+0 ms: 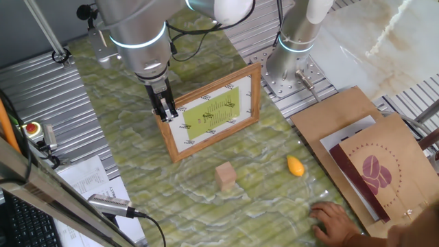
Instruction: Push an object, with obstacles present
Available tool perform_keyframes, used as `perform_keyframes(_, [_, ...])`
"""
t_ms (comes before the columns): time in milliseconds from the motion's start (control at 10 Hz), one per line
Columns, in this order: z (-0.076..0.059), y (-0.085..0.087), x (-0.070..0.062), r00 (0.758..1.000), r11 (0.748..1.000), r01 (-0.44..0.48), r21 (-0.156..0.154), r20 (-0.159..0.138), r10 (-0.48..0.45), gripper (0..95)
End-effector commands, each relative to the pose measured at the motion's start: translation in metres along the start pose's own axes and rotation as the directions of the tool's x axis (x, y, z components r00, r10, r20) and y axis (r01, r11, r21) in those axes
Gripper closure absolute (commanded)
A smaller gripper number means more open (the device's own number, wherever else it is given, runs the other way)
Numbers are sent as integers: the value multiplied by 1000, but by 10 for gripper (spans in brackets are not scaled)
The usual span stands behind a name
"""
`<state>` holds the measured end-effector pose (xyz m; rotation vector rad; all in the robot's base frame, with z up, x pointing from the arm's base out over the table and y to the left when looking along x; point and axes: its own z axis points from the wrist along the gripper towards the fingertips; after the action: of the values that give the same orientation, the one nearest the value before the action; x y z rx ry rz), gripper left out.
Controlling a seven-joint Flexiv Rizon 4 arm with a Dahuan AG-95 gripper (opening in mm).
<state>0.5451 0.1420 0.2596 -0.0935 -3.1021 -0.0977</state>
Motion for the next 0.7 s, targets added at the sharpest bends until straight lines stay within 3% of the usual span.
perform_keyframes(100, [0,-1,1,998,1000,5,13,56,-5,950])
perform_keyframes(200, [0,-1,1,997,1000,11,15,75,-12,950])
perform_keyframes(300, [0,-1,1,998,1000,17,18,65,-19,950])
perform_keyframes(500, [0,-1,1,999,999,35,34,14,-35,950])
perform_keyframes(700, [1,0,2,998,997,69,23,3,-69,950])
